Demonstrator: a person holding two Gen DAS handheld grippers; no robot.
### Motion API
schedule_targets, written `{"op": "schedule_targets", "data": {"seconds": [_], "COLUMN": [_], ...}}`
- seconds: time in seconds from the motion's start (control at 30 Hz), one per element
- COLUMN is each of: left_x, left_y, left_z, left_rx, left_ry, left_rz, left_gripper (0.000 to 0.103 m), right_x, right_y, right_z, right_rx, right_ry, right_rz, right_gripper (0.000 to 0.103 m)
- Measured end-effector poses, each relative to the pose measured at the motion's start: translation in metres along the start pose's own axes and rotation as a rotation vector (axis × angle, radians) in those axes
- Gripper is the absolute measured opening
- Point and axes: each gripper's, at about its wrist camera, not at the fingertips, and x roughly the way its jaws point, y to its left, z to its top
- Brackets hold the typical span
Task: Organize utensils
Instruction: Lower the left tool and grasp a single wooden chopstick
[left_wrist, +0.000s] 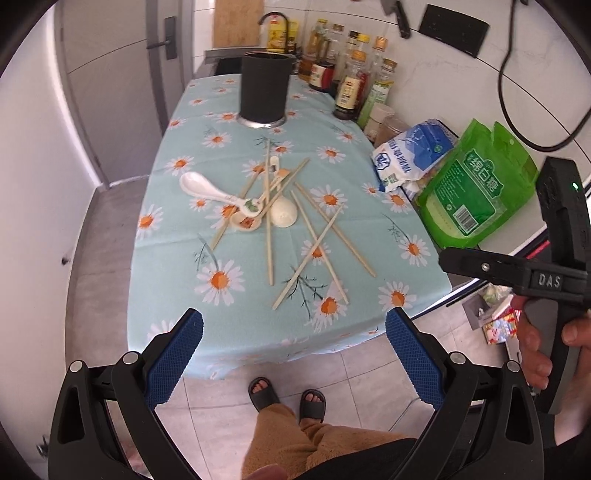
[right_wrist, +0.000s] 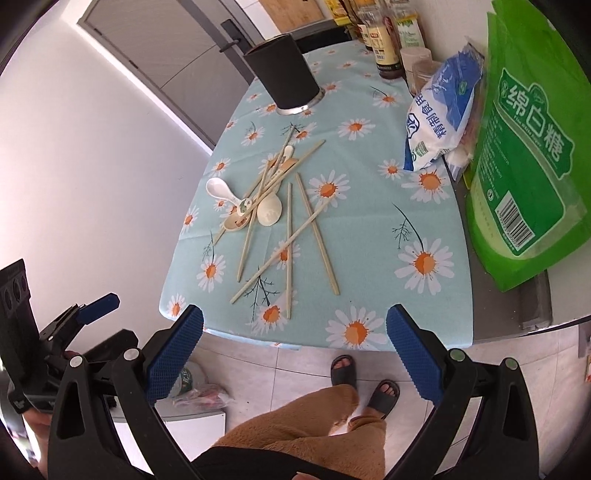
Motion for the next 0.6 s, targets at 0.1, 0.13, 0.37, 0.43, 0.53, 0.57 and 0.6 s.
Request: {"op": "schedule_targets", "data": {"seconds": [0.1, 0.13, 0.37, 0.43, 0.53, 0.57, 0.6], "left_x": [0.013, 0.018, 0.071, 0.088, 0.116, 0.124, 0.128], "left_y": [0.000, 0.000, -0.002, -0.005, -0.005, -0.008, -0.011], "left_z": [0.013, 0.019, 0.050, 0.054, 0.059, 0.060, 0.059], "left_rx": [0.057, 0.078, 0.218, 0.252, 0.275, 0.306, 0.334], "left_ry": [0.014, 0.020, 0.135, 0.173, 0.256, 0.282, 0.290], "left_rz": [-0.030, -0.061, -0.194, -0.198, -0.216, -0.214, -0.216], "left_gripper": [0.096, 0.096, 0.074, 0.068, 0.058, 0.056, 0.055], "right_x": [0.007, 0.009, 0.024, 0.025, 0.030, 0.031, 0.033], "right_y": [-0.002, -0.003, -0.015, -0.018, -0.025, -0.027, -0.029], "right_z": [0.010, 0.013, 0.030, 0.034, 0.038, 0.038, 0.038], "right_rx": [0.043, 0.058, 0.154, 0.168, 0.192, 0.201, 0.206], "right_ry": [0.013, 0.011, 0.057, 0.047, 0.053, 0.055, 0.059], "right_rz": [-0.020, -0.023, 0.000, -0.019, -0.027, -0.027, -0.026], "right_gripper": [0.099, 0.099, 0.099, 0.098, 0.098, 0.098, 0.098]}}
